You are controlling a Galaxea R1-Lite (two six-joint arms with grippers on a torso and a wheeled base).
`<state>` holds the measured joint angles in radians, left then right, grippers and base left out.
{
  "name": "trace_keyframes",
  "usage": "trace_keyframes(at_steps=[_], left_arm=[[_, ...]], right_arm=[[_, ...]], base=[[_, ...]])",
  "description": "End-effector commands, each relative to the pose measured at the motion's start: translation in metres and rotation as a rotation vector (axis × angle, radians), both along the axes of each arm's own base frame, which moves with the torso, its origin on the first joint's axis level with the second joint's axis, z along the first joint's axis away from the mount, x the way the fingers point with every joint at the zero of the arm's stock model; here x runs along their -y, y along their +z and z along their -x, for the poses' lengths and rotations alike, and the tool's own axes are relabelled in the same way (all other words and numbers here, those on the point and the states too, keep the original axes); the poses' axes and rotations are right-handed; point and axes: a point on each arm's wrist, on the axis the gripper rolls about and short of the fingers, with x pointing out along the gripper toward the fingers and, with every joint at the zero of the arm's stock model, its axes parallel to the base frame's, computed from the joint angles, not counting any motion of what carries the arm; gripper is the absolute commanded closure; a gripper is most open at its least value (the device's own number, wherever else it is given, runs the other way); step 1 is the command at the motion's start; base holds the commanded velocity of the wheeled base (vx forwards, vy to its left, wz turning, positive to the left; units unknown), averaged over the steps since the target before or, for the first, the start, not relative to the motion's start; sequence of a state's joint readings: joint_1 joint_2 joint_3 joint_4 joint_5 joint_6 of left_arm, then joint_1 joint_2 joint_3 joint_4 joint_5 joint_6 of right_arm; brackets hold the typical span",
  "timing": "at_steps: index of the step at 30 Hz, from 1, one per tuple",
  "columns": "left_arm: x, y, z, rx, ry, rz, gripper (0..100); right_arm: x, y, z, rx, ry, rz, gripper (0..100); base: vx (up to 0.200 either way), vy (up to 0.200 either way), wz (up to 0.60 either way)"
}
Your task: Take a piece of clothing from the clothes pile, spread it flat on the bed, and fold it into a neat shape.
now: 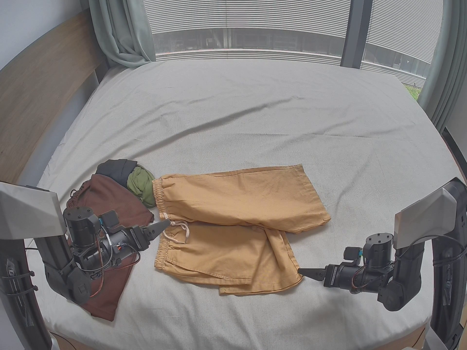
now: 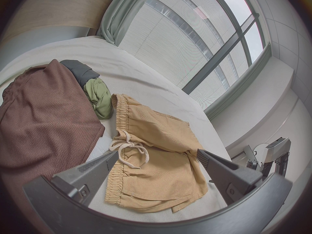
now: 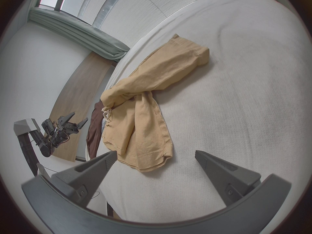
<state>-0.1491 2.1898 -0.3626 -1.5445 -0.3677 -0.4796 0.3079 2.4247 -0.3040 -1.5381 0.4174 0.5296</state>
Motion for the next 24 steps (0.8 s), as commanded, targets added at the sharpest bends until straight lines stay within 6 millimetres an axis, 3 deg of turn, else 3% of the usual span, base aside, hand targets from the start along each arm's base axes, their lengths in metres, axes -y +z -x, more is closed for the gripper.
trace_keyframes(at_steps=[1, 24], left_arm=[[0.001, -0.002, 0.0, -0.007, -0.004, 0.001, 0], [0.001, -0.003, -0.001, -0.01, -0.003, 0.0, 0]], right_arm=[[-0.005, -0.011, 0.0, -0.027, 0.01, 0.003, 0], [-0.024, -0.017, -0.008, -0.025, -0.017, -0.016, 0]], base=[[0.0, 0.0, 0.0], [0.0, 0.0, 0.0]])
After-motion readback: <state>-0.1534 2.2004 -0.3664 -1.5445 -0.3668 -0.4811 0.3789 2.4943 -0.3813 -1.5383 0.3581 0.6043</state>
